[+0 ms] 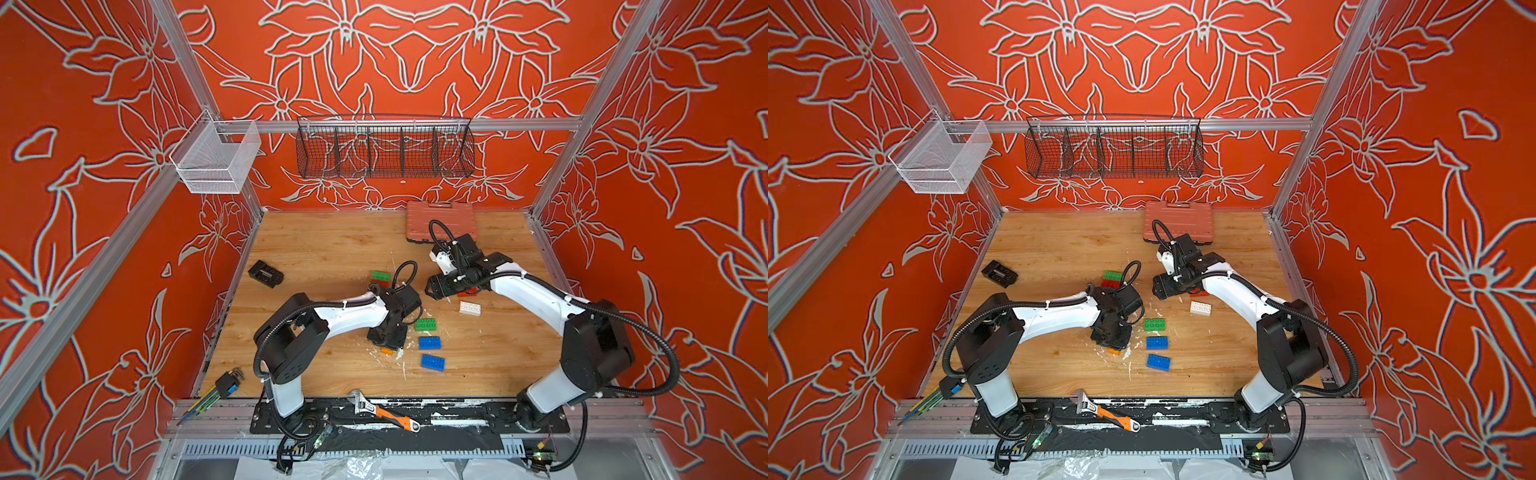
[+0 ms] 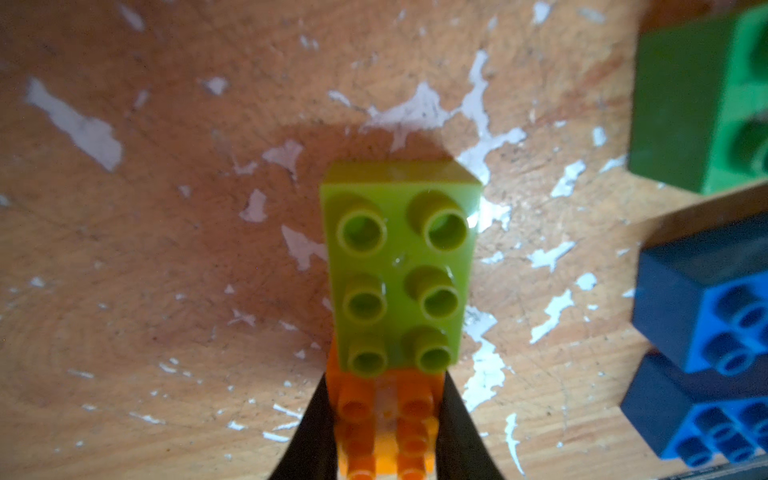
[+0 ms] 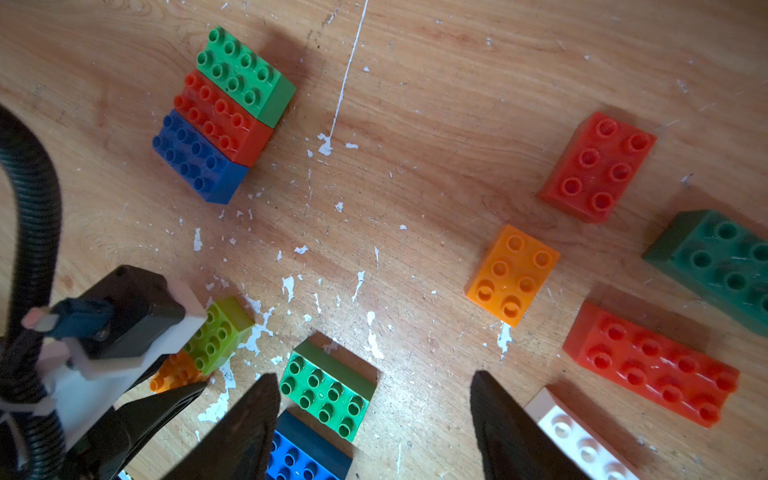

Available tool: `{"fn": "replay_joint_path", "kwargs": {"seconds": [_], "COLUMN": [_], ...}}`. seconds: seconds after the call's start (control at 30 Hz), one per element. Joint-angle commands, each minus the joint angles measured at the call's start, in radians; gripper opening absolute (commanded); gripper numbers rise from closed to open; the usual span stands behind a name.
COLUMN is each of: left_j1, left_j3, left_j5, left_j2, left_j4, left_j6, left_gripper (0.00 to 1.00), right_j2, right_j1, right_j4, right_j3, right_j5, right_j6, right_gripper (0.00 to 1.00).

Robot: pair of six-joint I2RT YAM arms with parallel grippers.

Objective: Assemble a rectangle with lego
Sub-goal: Move the lego brick at the center of the board.

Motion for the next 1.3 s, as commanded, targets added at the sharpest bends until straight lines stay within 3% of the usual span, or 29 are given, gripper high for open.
{"fn": "replay_joint_path", "kwargs": {"seconds": [0.0,1.27], "left_j1": [0.002,-0.009], "left_j3": [-0.005,0.021], "left_j5": [0.017,0.003], "left_j2": [0.017,0.022], "left_j4": [-0.01,-0.037], "left_j6": [-0.011,-0.036], "left_gripper": [0.07,0.11], "right_j2": [0.016,0.015], "right_j1": [0.008,0.017], "right_j4": [-0.015,-0.017], "right_j3": [0.021,0.013], "right_j5": [0.011,0.023], "right_j6": [-0.016,-0.024], "right_gripper": [0.75,0.75]}}
